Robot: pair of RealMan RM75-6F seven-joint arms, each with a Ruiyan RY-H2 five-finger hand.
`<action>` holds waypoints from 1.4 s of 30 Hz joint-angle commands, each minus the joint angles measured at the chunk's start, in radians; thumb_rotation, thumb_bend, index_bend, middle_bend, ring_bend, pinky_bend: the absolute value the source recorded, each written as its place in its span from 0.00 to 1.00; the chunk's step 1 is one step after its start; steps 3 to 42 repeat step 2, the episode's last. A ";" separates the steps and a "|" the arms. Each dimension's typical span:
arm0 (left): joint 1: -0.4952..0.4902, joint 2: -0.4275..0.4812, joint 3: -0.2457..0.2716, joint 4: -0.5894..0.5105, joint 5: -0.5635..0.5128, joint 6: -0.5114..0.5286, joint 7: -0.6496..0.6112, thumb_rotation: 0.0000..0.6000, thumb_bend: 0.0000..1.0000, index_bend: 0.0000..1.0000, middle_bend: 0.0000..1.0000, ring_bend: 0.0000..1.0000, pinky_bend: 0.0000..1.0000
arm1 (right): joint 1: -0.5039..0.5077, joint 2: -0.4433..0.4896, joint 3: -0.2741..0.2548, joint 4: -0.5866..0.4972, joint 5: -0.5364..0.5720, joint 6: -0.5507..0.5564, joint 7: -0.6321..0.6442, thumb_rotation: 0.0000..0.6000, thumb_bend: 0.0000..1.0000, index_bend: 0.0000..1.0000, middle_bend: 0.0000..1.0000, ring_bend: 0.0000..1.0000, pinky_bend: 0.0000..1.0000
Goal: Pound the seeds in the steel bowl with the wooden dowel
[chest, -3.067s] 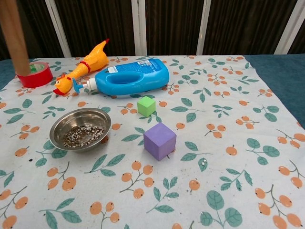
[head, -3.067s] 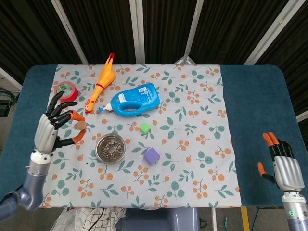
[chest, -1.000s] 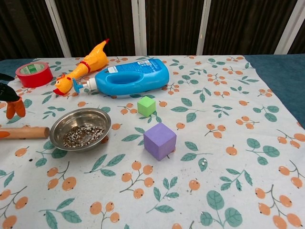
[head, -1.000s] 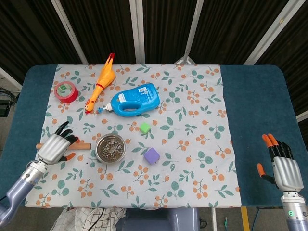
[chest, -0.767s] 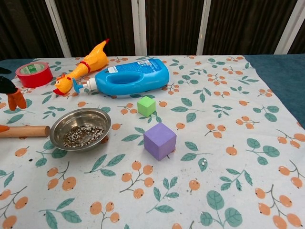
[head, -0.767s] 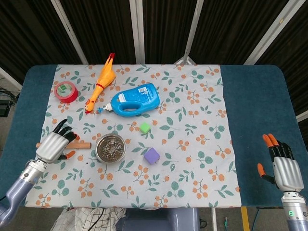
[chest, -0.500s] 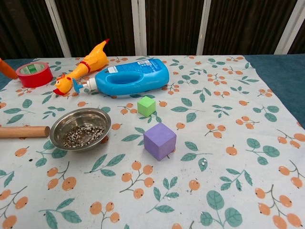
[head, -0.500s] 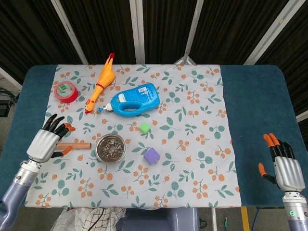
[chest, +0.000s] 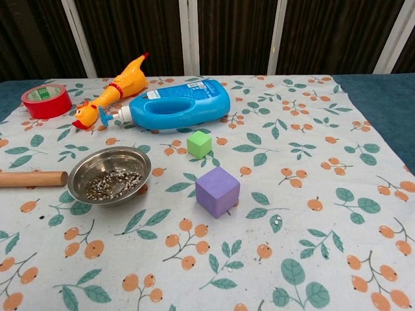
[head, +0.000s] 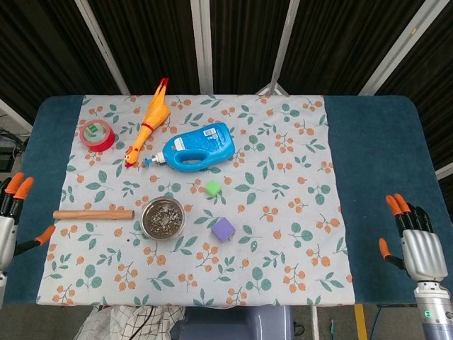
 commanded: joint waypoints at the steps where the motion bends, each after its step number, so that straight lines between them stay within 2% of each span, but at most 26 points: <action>1: 0.012 0.015 0.006 -0.015 -0.010 -0.017 -0.027 1.00 0.26 0.01 0.00 0.00 0.00 | 0.001 0.001 -0.001 0.000 0.000 -0.004 0.005 1.00 0.47 0.00 0.00 0.00 0.00; 42: 0.011 0.017 0.002 -0.017 -0.016 -0.025 -0.035 1.00 0.25 0.01 0.00 0.00 0.00 | 0.001 0.000 -0.001 0.001 -0.002 -0.002 0.003 1.00 0.47 0.00 0.00 0.00 0.00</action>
